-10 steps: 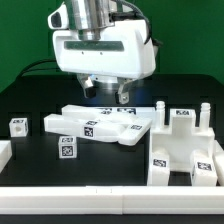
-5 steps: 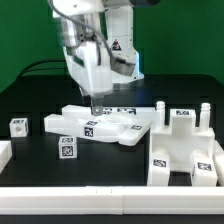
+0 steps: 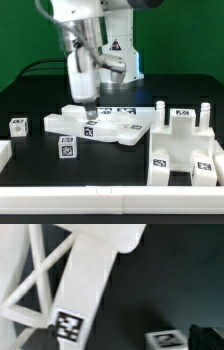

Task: Assemble chair

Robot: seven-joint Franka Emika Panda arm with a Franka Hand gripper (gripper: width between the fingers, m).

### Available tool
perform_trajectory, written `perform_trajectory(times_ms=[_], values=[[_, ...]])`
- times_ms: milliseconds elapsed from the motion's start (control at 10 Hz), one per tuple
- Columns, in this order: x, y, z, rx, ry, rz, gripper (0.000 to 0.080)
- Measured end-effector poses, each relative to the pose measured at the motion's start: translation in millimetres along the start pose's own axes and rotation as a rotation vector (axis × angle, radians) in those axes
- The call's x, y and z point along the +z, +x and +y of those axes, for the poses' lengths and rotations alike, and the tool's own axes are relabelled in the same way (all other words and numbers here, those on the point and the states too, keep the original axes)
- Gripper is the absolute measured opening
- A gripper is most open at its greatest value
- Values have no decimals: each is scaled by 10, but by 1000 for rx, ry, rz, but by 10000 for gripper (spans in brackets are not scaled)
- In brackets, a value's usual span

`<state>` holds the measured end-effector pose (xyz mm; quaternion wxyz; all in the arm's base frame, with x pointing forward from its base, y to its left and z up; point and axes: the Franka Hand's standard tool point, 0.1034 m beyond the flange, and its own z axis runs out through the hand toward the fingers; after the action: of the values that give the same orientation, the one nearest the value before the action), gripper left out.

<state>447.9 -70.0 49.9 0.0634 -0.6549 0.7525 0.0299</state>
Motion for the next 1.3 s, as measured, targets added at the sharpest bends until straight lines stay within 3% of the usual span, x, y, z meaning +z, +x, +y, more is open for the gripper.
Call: perform_trajectory(times_ms=[300, 500, 900, 1300], values=[[208, 162, 135, 159, -7, 20, 649], [309, 185, 204, 211, -25, 28, 649], [308, 191, 210, 171, -34, 21, 649], [263, 337, 234, 126, -33, 18, 649]])
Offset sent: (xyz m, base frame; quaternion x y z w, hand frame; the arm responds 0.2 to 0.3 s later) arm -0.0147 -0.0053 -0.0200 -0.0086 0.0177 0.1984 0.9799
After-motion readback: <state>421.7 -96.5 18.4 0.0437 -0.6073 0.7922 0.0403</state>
